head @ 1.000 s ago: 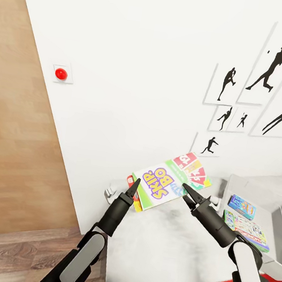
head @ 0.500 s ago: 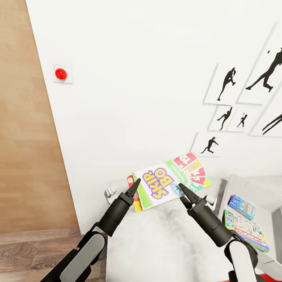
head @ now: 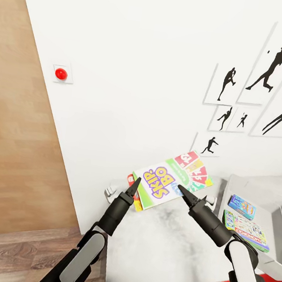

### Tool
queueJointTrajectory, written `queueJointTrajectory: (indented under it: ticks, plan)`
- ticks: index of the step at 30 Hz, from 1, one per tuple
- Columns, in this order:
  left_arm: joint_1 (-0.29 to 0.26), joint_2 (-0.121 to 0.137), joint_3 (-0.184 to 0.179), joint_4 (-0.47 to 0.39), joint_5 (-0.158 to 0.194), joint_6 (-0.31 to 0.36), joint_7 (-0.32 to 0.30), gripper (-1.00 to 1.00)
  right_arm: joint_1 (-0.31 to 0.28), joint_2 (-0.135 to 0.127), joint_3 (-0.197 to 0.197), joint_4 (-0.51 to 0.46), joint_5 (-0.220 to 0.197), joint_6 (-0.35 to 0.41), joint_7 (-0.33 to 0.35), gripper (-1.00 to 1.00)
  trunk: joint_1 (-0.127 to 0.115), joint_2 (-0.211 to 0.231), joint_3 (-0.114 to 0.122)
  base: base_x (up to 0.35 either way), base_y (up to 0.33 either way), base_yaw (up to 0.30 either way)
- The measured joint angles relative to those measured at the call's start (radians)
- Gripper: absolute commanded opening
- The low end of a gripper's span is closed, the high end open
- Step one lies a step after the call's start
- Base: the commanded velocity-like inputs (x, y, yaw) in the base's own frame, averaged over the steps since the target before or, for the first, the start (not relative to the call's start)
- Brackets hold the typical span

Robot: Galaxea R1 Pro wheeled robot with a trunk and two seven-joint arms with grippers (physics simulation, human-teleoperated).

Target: Put all the toys in the child's room - the three board games (two on the bed and one on the table), the two jigsaw puzzles on the table, and the tennis ball on the table - inside the toy box on the table in the child's room.

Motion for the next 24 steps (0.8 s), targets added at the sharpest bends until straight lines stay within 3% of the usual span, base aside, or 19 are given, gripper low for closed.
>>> queueJointTrajectory:
  ticks: [24]
  plan:
    - [0.000,0.004,0.000,-0.007,-0.001,0.003,0.010,-1.00,0.000,0.000,-0.004,0.000,0.004,0.002,0.002,-1.00,0.000,0.000,0.000,0.000,0.000,0.000]
